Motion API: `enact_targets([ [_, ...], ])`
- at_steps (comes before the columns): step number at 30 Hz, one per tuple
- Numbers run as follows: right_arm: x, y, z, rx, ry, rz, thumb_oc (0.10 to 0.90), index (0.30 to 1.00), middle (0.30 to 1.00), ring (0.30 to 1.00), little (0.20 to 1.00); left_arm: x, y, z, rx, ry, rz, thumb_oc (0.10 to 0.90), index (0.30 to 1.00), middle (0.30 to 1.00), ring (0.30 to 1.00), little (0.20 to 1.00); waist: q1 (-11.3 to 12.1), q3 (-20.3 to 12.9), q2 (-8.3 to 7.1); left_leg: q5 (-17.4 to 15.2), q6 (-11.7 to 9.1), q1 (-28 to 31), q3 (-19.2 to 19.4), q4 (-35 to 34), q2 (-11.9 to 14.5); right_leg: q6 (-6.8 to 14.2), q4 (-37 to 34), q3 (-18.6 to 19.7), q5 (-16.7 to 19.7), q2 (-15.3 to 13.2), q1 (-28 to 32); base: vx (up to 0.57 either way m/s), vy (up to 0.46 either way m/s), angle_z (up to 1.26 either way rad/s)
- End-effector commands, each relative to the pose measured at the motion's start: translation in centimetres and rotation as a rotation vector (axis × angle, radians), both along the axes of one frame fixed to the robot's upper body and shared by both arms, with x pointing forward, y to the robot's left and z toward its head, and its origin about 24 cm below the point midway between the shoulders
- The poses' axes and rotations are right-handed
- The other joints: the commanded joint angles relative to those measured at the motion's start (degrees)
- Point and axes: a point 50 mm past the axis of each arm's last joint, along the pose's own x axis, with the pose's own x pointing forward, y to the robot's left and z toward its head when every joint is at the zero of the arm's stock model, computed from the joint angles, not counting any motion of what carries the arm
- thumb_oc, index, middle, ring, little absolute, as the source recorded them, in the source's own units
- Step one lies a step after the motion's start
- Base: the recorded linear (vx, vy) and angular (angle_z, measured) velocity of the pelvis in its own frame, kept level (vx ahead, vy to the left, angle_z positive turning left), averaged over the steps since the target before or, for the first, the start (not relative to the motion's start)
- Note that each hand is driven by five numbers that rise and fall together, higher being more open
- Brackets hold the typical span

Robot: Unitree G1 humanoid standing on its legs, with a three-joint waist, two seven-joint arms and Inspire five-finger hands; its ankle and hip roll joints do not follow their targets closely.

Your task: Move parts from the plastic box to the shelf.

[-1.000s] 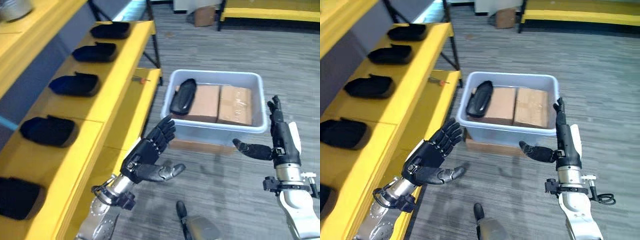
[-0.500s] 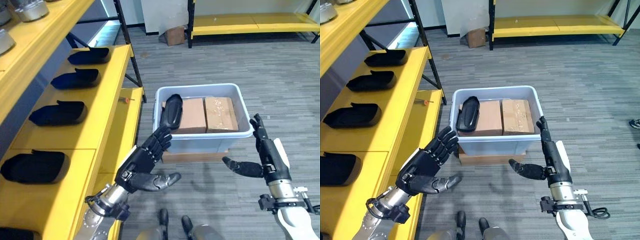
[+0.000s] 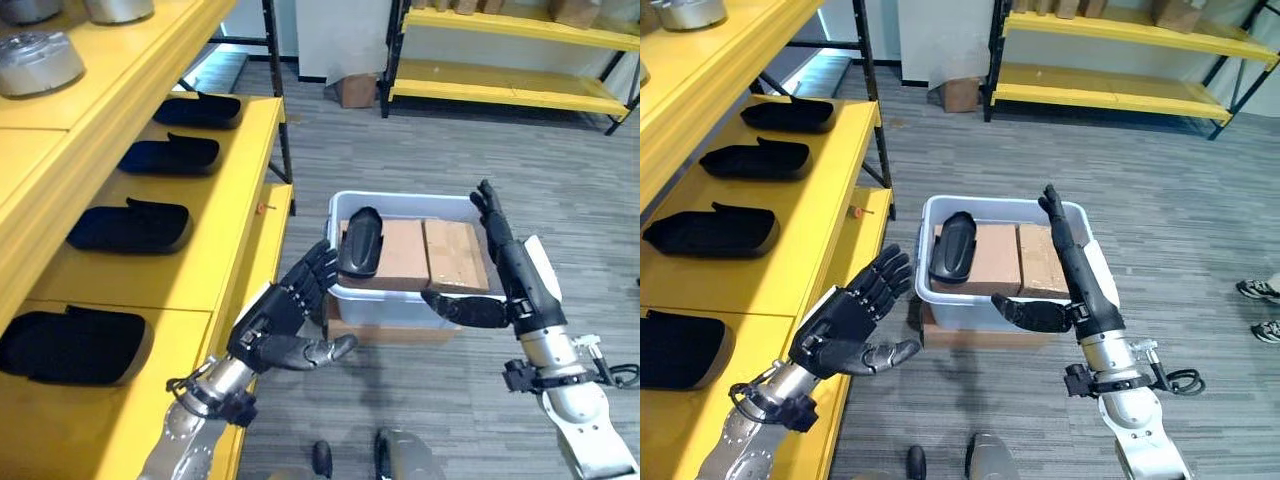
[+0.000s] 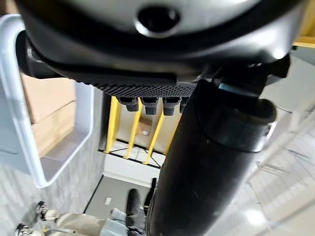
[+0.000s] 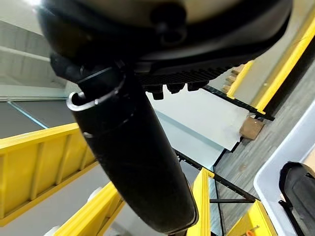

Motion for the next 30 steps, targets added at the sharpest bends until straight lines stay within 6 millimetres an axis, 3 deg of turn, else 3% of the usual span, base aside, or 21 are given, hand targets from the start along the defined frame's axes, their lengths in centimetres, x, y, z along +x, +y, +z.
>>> enact_targets([
  [1, 0.3, 1.0, 3.9, 0.007, -0.206, 0.059, 0.9, 1.0, 1.0, 1.0, 1.0, 0.1, 0.1, 3.5, -0.035, -0.216, 0.01, 0.9, 1.0, 1.0, 1.0, 1.0, -1.85, -3.89, 0.45, -6.73, -1.69, 1.29, -2.74, 0.81, 2.75, 1.96, -8.58, 0.25, 13.8, 0.93, 1.79, 0.17, -0.239, 0.16],
  [4, 0.3, 1.4, 3.6, -0.018, -0.208, 0.057, 0.9, 1.0, 1.0, 1.0, 1.0, -0.3, 0.0, 3.1, -0.018, -0.193, -0.033, 0.9, 1.0, 1.0, 1.0, 1.0, -1.66, -3.68, 0.52, -7.87, -2.17, 2.81, -2.4, 0.68, 4.22, 3.33, -12.27, 0.56, 17.19, -1.03, 0.58, 0.19, -0.299, 0.31],
  [7, 0.2, 1.3, 3.6, -0.053, -0.215, 0.056, 0.9, 1.0, 1.0, 1.0, 1.0, -0.5, -0.3, 3.0, -0.009, -0.18, -0.061, 0.9, 1.0, 1.0, 1.0, 1.0, -1.81, -3.82, 0.17, -8.53, -2.59, 3.13, -2.52, 1.4, 5.32, 3.91, -12.56, 0.69, 17.05, -1.22, 1.2, 0.16, -0.285, 0.34],
  [10, 0.4, 1.1, 3.7, -0.102, -0.189, 0.068, 0.9, 1.0, 1.0, 1.0, 1.0, -0.4, -0.5, 3.3, 0.008, -0.192, -0.063, 0.9, 1.0, 1.0, 1.0, 1.0, -2.07, -4.33, 0.04, -8.79, -3.52, 2.76, -3.3, 2.66, 6.97, 3.75, -11.23, 1.29, 14.46, -0.84, 2.67, 0.2, -0.368, 0.43],
  [15, 0.4, 0.3, 3.7, -0.168, -0.145, 0.066, 0.9, 1.0, 1.0, 1.0, 1.0, -0.9, 0.4, 3.6, -0.013, -0.194, 0.003, 0.9, 1.0, 1.0, 1.0, 1.0, -2.01, -5.01, 0.53, -7.69, -5.96, 4.99, -2.53, 2.65, 11.18, 0.57, -6.57, -2.51, 8.39, 1.11, 4.31, 0.19, -0.322, 0.11],
  [18, 0.4, 0.3, 3.9, -0.197, -0.157, 0.055, 0.9, 1.0, 1.0, 1.0, 1.0, -1.0, 0.6, 3.7, -0.01, -0.197, 0.022, 0.9, 1.0, 1.0, 1.0, 1.0, -1.92, -4.97, 0.49, -7.23, -6.23, 4.48, -2.32, 3.75, 12.02, -0.34, -5.53, -3.28, 7.39, 1.76, 4.66, 0.11, -0.227, 0.01],
  [20, 0.7, 0.2, 4.2, -0.288, -0.202, 0.029, 0.9, 1.0, 1.0, 1.0, 1.0, -0.7, 0.7, 3.8, -0.03, -0.207, 0.054, 0.9, 1.0, 1.0, 1.0, 1.0, -1.94, -4.59, 0.33, -2.15, -6.93, 1.28, -1.9, 9.15, 15.06, -3.16, -3.69, -4.41, 4.99, 4.08, 5.55, 0.17, -0.485, -0.02],
  [25, 0.4, -0.1, 4.1, -0.316, -0.196, 0.044, 0.9, 1.0, 1.0, 1.0, 1.0, -0.5, 0.8, 3.8, -0.082, -0.194, 0.043, 0.9, 1.0, 1.0, 1.0, 1.0, -2.88, -4.69, 0.06, 1.94, -7.71, -2.12, 0.7, 15.85, 17.63, -5.5, -3.38, -6.06, 3.52, 5.88, 6.54, 0.08, -0.279, 0.08],
  [27, 0.0, 0.2, 4.3, -0.253, -0.236, 0.075, 0.9, 1.0, 1.0, 1.0, 1.0, -0.1, -0.3, 3.3, -0.25, -0.127, -0.088, 0.9, 1.0, 1.0, 1.0, 1.0, -3.66, -4.97, -0.19, 3.05, -7.63, -5.34, 3.5, 22.42, 17.31, -7.07, -4.13, -6.77, 3.16, 7.17, 7.89, 0.12, -0.361, 0.3],
  [28, 0.0, 0.2, 4.3, -0.253, -0.236, 0.075, 0.9, 1.0, 1.0, 1.0, 1.0, -0.1, -0.3, 3.3, -0.25, -0.127, -0.089, 0.9, 1.0, 1.0, 1.0, 1.0, -3.7, -4.97, -0.17, 3.01, -7.63, -5.43, 3.44, 22.52, 17.32, -7.07, -4.16, -6.81, 3.16, 7.18, 7.89, 0.12, -0.229, 0.43],
  [30, 0.6, 1.9, 4.2, -0.27, -0.275, 0.134, 0.9, 1.0, 1.0, 1.0, 1.0, 0.2, -1.4, 3.3, -0.183, -0.157, -0.091, 0.9, 1.0, 1.0, 1.0, 1.0, -2.83, -4.65, 0.37, 2.63, -6.51, -7.43, 0.48, 21.04, 12.95, -7.24, -4.8, -4.83, 3.24, 8.63, 8.93, 0.11, -0.12, 0.06],
])
